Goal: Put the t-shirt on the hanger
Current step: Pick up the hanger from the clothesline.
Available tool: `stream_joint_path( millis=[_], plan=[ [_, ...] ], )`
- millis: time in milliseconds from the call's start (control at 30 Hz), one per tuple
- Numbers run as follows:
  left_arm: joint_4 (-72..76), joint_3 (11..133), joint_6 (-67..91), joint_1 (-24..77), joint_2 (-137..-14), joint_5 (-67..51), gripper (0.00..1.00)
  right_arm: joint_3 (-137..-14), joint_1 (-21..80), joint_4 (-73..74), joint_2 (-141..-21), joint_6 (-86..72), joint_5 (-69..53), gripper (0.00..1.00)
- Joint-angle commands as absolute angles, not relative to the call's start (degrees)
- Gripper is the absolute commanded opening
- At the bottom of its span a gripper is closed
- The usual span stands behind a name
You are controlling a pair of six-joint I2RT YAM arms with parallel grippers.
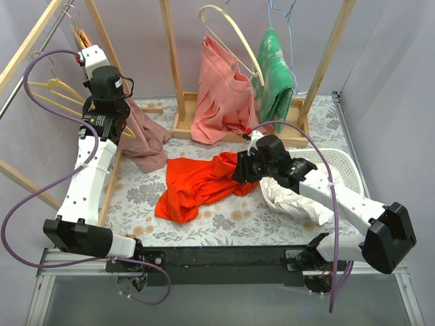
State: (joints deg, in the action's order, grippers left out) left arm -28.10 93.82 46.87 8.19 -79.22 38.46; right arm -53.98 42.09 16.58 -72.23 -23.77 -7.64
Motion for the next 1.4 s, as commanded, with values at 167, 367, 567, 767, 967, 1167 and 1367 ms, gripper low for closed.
stream_joint_path(
  millis=[167,367,567,767,967,1167,1367],
  plan=[
    [-25.6,93.8,44.3,10.8,-75.4,43.9,0.0,-56.2,42.3,15.2,-72.2,-23.2,-7.5,0.45],
    [-26.5,91.2,44.5,13.2,-73.3,48.1,0.0,-56.2,42.4,14.5,-72.6,-23.2,-8.2,0.45],
    [-28.7,88.3,46.5,14.3,-70.1,51.1,0.0,-55.9,42.4,14.0,-73.0,-22.7,-9.2,0.45],
    [-29.4,84.2,48.3,15.8,-65.6,52.9,0.0,-55.4,42.3,13.9,-72.9,-22.0,-9.9,0.45],
    [-30.3,81.3,49.0,19.7,-62.3,55.2,0.0,-54.4,42.3,13.4,-71.9,-22.1,-9.8,0.45],
    [-36.2,82.4,52.8,25.2,-62.0,58.8,0.0,-54.1,42.4,12.7,-71.6,-22.5,-9.9,0.45],
    [-40.1,84.1,54.4,29.4,-61.5,64.3,0.0,-53.6,42.4,12.0,-71.7,-22.9,-9.8,0.45]
  ],
)
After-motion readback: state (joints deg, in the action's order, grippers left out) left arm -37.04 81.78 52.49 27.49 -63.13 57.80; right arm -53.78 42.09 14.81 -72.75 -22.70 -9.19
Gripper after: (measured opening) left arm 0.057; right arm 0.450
